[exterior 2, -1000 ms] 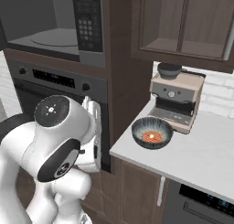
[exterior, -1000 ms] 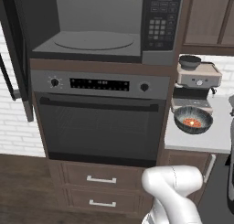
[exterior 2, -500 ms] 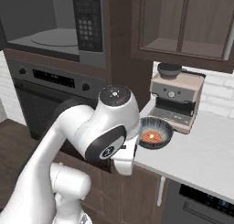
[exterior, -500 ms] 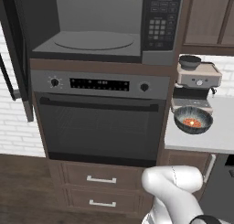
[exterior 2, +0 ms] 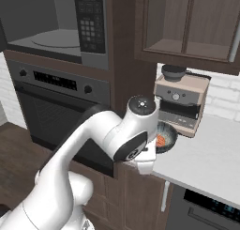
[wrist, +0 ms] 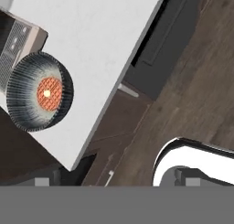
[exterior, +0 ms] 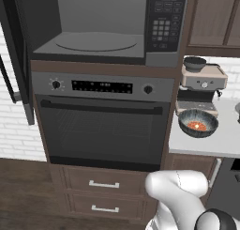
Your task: Open the microwave, place the bowl with waffle inside the microwave, then close the microwave door and turn it on.
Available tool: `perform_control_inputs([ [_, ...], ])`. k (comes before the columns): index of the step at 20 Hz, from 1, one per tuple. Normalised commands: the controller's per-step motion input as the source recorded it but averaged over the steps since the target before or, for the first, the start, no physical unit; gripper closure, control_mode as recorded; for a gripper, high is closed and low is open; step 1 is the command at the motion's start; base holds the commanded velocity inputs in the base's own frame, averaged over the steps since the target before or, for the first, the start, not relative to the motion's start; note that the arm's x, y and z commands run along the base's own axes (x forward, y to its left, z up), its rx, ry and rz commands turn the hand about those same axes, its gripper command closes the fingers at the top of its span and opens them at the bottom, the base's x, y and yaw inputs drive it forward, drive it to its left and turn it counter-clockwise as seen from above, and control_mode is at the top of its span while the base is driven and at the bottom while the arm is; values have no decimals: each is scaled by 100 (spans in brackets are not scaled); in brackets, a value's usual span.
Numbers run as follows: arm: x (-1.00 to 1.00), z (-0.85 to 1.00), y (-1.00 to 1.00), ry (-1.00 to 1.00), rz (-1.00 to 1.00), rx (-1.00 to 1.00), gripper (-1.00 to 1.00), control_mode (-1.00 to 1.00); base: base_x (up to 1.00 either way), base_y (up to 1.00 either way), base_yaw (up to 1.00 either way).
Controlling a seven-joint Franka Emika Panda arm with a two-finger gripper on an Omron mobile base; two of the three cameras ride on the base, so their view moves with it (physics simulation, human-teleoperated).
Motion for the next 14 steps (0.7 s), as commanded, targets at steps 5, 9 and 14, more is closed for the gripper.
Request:
perform_control_inputs([
  [5,61,-35,-12,0,25,0,-100,-100,0,0,0],
  [9,60,-35,-22,0,24,4,-100,-100,0,0,0],
  [14,53,-37,-30,1,20,6,-100,-100,0,0,0],
])
